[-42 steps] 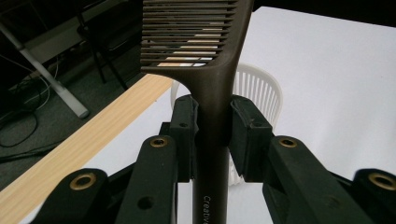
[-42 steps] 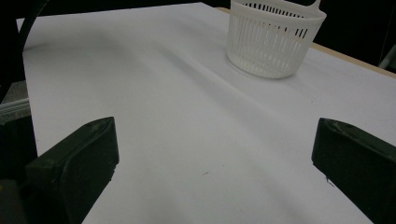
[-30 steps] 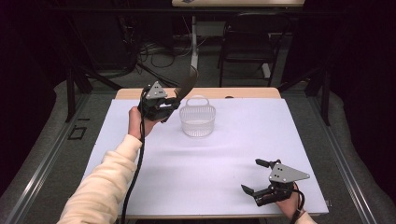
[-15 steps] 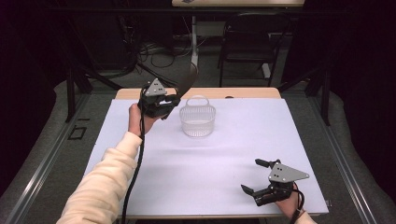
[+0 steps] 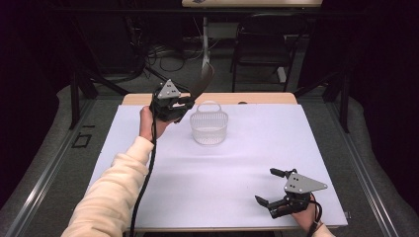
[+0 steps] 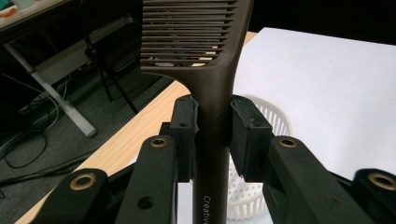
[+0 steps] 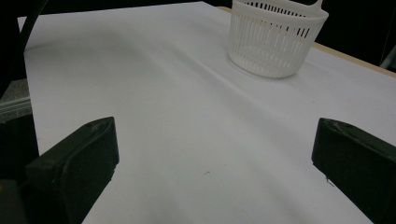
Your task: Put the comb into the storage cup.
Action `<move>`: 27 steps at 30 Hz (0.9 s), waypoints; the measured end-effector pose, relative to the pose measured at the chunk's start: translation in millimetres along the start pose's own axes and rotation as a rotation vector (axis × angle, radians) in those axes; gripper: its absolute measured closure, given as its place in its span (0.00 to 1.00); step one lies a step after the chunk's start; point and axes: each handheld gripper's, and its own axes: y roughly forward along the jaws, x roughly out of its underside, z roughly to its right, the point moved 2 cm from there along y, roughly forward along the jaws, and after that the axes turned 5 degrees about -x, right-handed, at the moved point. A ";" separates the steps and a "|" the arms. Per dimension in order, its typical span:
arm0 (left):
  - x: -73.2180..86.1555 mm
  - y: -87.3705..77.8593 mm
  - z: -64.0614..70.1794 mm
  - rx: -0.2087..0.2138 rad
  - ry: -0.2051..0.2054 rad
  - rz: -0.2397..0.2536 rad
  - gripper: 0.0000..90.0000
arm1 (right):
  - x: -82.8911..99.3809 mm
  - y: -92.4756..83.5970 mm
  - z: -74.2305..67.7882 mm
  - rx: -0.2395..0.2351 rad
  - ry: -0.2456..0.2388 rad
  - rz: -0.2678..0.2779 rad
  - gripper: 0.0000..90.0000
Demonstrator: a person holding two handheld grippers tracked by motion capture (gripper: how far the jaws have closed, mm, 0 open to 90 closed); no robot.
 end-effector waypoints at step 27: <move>-10.2 14.9 3.6 0.003 -0.007 0.047 0.80 | 0.1 0.2 0.7 0.002 0.004 0.000 0.00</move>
